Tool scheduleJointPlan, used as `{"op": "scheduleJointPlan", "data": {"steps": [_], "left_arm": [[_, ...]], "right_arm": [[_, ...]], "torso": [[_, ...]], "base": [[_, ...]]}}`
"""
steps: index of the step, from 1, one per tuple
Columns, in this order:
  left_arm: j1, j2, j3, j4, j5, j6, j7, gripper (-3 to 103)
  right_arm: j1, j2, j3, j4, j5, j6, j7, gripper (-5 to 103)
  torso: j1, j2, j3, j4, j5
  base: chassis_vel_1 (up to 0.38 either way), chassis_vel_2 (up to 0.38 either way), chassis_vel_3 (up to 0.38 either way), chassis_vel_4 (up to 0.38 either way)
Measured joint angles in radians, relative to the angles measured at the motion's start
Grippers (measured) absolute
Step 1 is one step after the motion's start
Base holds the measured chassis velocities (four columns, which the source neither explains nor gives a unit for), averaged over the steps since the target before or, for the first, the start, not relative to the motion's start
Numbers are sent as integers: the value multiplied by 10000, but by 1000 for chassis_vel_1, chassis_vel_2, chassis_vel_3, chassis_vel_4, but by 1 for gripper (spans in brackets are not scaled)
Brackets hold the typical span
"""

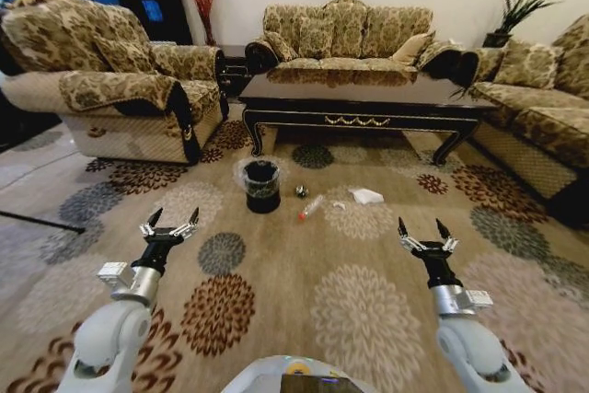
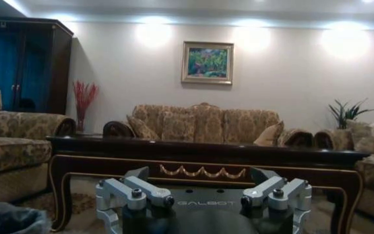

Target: Move to the front of the table and pick up the trash from the floor, then place it into the trash bin.

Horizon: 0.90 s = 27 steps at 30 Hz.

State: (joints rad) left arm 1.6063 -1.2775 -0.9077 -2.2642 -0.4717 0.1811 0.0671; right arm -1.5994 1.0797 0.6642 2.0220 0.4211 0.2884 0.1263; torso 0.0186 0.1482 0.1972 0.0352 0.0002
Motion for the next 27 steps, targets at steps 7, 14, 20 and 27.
{"op": "scheduleJointPlan", "data": {"steps": [7, 14, 20, 27], "left_arm": [[93, 64, -80, -146, -98, -28, 106, 100], [166, 94, -2, -225, -211, -100, 199, 100], [136, 141, 146, -211, -478, -120, 58, 100], [-171, 638, 425, 241, -1916, 81, -565, 100]], "right_arm": [[15, 55, -55, -21, -40, 11, 0, 100], [51, 142, -116, -100, -48, 267, -67, 100], [45, 234, -121, -140, -123, 374, -100, 100], [16, 357, -164, -179, -264, 441, -70, 100]], "torso": [[0, 4, 0, 0, -2], [0, 4, 0, 0, -3], [9, 2, 6, 0, -2], [-6, 8, -3, 0, -3]], "base": [[-356, 361, 369, -360], [-355, 346, 338, -352], [-239, 227, 219, -214], [3, 3, 5, 13]]}}
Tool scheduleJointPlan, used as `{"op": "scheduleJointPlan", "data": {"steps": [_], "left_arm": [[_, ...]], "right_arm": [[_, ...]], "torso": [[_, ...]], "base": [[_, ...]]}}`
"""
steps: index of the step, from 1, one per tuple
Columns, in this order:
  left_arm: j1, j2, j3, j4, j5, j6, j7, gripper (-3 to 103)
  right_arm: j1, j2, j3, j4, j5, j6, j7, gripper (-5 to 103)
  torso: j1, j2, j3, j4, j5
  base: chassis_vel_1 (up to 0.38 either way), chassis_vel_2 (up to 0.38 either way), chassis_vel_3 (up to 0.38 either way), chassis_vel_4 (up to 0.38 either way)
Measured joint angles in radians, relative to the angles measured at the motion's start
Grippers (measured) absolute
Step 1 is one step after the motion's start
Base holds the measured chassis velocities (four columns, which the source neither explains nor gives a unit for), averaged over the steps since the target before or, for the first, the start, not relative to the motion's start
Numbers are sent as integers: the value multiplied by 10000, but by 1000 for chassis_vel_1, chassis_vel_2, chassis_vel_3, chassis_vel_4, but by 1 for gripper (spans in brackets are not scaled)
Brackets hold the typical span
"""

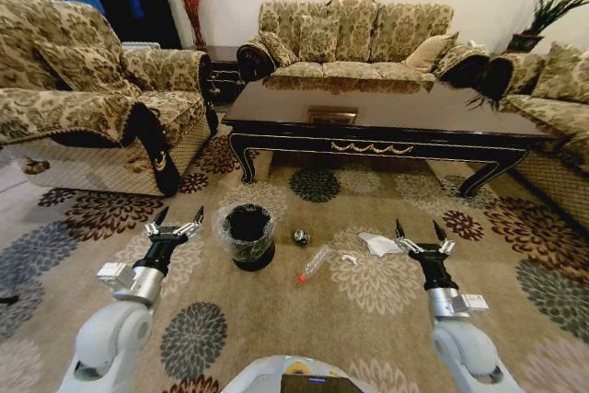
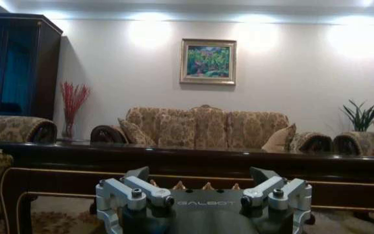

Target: Move to the front of the table and pick up the trash from the floor, then place it into the trash bin.

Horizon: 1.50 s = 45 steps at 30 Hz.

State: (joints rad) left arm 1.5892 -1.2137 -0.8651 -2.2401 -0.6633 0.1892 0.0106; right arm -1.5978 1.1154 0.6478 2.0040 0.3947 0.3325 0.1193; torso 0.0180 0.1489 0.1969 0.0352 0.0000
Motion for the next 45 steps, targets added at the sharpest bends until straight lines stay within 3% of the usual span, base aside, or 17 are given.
{"op": "scheduleJointPlan", "data": {"steps": [2, 4, 5, 6, 8, 9, 12, 18, 21, 22, 24, 26, 28, 45], "left_arm": [[-212, 339, 126, 302, -950, 254, -332, 100], [-572, 758, 331, 638, -2881, 798, -1354, 100], [-572, 758, 331, 638, -2881, 798, -1354, 100], [-790, 887, 435, 835, -3793, 1080, -2000, 100], [-910, 939, 484, 957, -4199, 1206, -2310, 100], [-1413, 1102, 701, 1519, -5187, 1599, -3277, 100], [-2025, 1311, 1124, 2231, -5645, 1967, -3860, 100], [-2255, 1309, 1257, 2283, -5238, 1982, -3751, 100], [-1995, 1157, 992, 1777, -4219, 1681, -3136, 100], [-1995, 1157, 992, 1777, -4219, 1681, -3136, 100], [-1755, 1102, 875, 1619, -2813, 1143, -2022, 100], [-1700, 1087, 840, 1607, -2331, 981, -1657, 100], [-1614, 1057, 755, 1617, -1300, 661, -925, 100], [-1853, 961, 1151, 2275, -812, 580, -419, 100]], "right_arm": [[2, 21, -43, -29, -16, 1, 60, 100], [65, 75, -120, -127, -94, 29, 123, 100], [65, 75, -120, -127, -94, 29, 123, 100], [103, 118, -160, -195, -154, 61, 134, 100], [118, 142, -176, -224, -181, 75, 139, 100], [175, 294, -279, -376, -325, 144, 147, 100], [227, 494, -417, -631, -535, 234, 143, 100], [350, 627, -490, -903, -545, 443, 99, 100], [510, 577, -513, -1014, -200, 616, -32, 100], [510, 577, -513, -1014, -200, 616, -32, 100], [563, 500, -530, -1029, -159, 388, 59, 100], [591, 482, -541, -1071, -166, 354, 63, 100], [687, 456, -583, -1234, -255, 336, 31, 100], [1053, 475, -689, -1620, -770, 402, 120, 100]], "torso": [[0, 0, 0, -1, -2], [1, 0, 2, -2, 0], [1, 0, 2, -2, 0], [4, 0, 5, -1, 0], [5, -1, 6, -1, 1], [7, -1, 7, 0, -6], [6, -1, 7, -2, -1], [7, -1, 7, -1, 1], [7, -1, 7, 4, 1], [7, -1, 7, 4, 1], [6, -1, 6, 1, 0], [6, -1, 6, 1, 0], [6, -1, 6, 1, 0], [8, -1, 8, -1, -1]], "base": [[50, -58, -63, 51], [0, 0, 0, 0], [0, 0, 0, 0], [0, 0, 0, 0], [0, 0, 0, 0], [0, 0, 0, 0], [0, 0, 0, 0], [0, 0, 0, 0], [0, 0, 0, 0], [0, 0, 0, 0], [0, 0, 0, 0], [0, 0, 0, 0], [0, 0, 0, 0], [-83, 85, 86, -79]]}}
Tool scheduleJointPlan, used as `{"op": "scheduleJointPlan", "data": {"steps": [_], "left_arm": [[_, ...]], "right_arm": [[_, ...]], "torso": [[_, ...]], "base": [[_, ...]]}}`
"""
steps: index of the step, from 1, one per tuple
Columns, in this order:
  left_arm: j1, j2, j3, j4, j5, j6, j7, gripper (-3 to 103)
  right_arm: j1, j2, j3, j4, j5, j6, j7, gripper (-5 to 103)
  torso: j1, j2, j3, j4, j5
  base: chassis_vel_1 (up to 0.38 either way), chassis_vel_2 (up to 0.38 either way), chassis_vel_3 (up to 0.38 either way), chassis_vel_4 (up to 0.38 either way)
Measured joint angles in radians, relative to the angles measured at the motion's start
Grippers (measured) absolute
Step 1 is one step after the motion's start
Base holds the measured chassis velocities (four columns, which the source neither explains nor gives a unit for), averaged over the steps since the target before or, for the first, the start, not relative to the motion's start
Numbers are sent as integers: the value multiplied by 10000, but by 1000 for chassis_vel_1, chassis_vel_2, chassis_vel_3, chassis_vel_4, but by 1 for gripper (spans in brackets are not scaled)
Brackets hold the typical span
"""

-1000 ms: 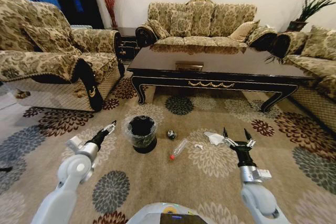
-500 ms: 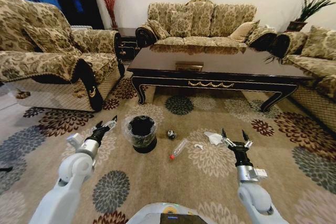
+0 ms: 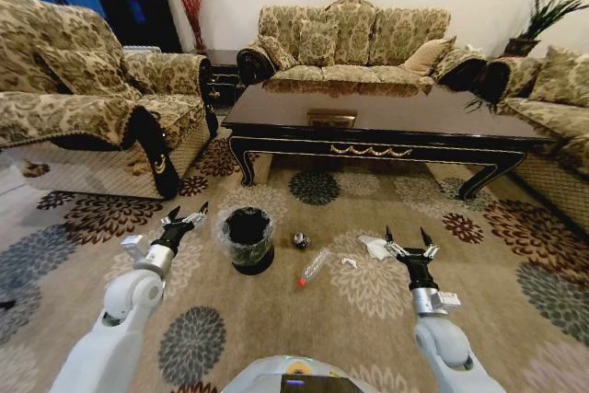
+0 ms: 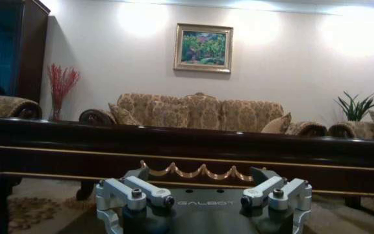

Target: Move to the front of the table and pick up the trash from the floor, then place it into the trash bin.

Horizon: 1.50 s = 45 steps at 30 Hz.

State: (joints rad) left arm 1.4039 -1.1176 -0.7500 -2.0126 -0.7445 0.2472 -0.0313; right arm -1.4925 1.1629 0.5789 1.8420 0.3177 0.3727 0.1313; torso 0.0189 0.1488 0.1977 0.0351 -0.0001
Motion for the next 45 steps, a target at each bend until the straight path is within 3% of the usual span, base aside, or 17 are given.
{"op": "scheduleJointPlan", "data": {"steps": [5, 9, 10, 12, 13, 15, 20, 32, 36, 42, 45], "left_arm": [[-278, -98, 372, 383, 140, -18, 109, 100], [-556, -107, 623, 755, -352, 157, -158, 100], [-647, -113, 731, 825, -898, 431, -594, 100], [-789, -188, 916, 867, -2524, 1463, -2077, 100], [-789, -188, 916, 867, -2524, 1463, -2077, 100], [-1062, -306, 1172, 1231, -3505, 2536, -3116, 100], [-1337, -364, 1688, 1632, -3709, 3263, -3719, 100], [-1761, -382, 2295, 2724, -2937, 3311, -3894, 103], [-1785, -393, 2276, 2941, -2940, 3266, -3907, 96], [-1877, -389, 2295, 3218, -3006, 3131, -3836, 70], [-1873, -387, 2313, 3221, -3008, 3044, -3802, 64]], "right_arm": [[114, 9, -42, -125, -7, 23, -14, 100], [155, 17, -75, -258, -36, 22, -8, 100], [168, 14, -81, -298, -40, 20, -2, 100], [189, -19, -84, -392, -54, 15, 11, 100], [189, -19, -84, -392, -54, 15, 11, 100], [213, -114, -71, -536, -56, 11, 34, 100], [218, -176, -71, -602, -64, 3, 40, 100], [378, -73, -186, -907, -211, 18, 51, 100], [462, -13, -257, -1012, -228, 35, 53, 100], [577, 104, -414, -1125, -287, 27, 129, 100], [617, 150, -467, -1157, -284, 16, 185, 100]], "torso": [[7, -1, 3, 3, 0], [-3, 0, -3, 0, 2], [-5, 0, -3, 0, 2], [-5, 0, -4, 0, 2], [-5, 0, -4, 0, 2], [-2, 0, -1, 1, 2], [-2, 0, -2, 1, 2], [-2, 0, -1, 2, 2], [-2, 0, -1, 2, 1], [-2, 0, -2, 0, 1], [-2, 0, -1, 0, 1]], "base": [[-122, 100, 106, -103], [-8, 13, 15, 4], [0, 0, 0, 0], [0, 0, 0, 0], [0, 0, 0, 0], [0, 0, 0, 0], [0, 0, 0, 0], [0, 0, 0, 0], [0, 0, 0, 0], [0, 0, 0, 0], [0, 0, 0, 0]]}}
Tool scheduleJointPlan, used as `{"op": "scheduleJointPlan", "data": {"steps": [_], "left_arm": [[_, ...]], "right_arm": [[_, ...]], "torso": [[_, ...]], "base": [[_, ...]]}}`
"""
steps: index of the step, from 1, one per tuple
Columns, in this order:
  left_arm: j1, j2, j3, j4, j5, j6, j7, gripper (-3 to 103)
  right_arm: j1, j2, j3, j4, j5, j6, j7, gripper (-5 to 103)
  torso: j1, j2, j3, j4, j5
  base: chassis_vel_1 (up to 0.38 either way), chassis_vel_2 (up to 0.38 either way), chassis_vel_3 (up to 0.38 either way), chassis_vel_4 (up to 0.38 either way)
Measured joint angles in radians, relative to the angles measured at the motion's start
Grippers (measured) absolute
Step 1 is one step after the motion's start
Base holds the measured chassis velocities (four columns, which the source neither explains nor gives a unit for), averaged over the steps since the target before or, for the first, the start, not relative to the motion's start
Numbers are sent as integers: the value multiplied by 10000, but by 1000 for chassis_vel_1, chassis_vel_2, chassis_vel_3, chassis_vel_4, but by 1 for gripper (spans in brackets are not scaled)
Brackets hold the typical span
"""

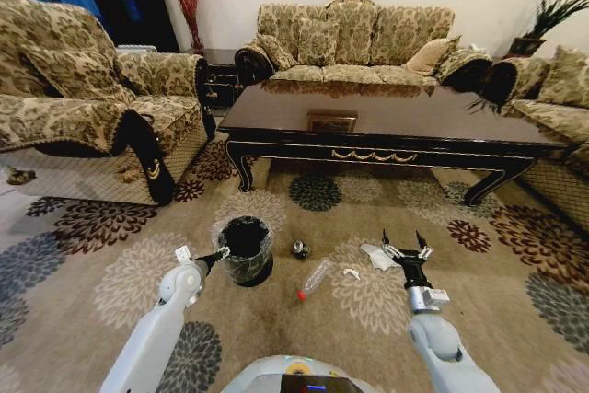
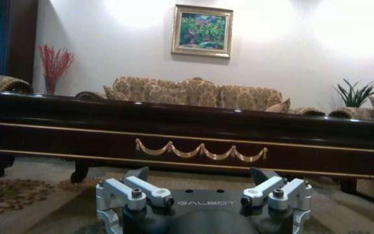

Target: Move to the front of the table and pick up the trash from the floor, then place it into the trash bin.

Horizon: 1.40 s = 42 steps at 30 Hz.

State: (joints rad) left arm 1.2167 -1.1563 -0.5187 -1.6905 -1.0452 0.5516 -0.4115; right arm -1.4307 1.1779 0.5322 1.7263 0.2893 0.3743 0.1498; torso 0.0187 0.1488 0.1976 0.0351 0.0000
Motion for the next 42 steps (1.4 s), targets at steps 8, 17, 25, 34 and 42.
{"op": "scheduleJointPlan", "data": {"steps": [8, 17, 25, 34, 42], "left_arm": [[212, 116, -154, -178, 75, -105, 5, 31], [657, 577, -787, -904, -211, -62, -57, 7], [1329, 1312, -1591, -2292, -788, -4, -201, 4], [2444, 1737, -2756, -3723, -1179, -26, -224, 4], [3178, 1659, -3336, -4891, -1415, -26, -249, 4]], "right_arm": [[506, -47, -477, -380, 967, -711, 726, 100], [2078, -55, -1866, -1346, 3286, -2297, 2256, 100], [3959, 414, -2597, -2825, 6439, -3853, 3888, 100], [5886, 1388, -2342, -5689, 7260, -4589, 5078, 100], [7864, 1865, -1495, -9203, 6992, -4302, 4500, 100]], "torso": [[0, 0, 0, 0, -2], [1, -1, 2, 5, -5], [1, 0, 1, 1, -3], [1, -1, 1, -3, 0], [2, 0, 0, 4, -3]], "base": [[0, 0, 0, 0], [0, 0, 0, 0], [0, 0, 0, 0], [0, 0, 0, 0], [0, 0, 0, 0]]}}
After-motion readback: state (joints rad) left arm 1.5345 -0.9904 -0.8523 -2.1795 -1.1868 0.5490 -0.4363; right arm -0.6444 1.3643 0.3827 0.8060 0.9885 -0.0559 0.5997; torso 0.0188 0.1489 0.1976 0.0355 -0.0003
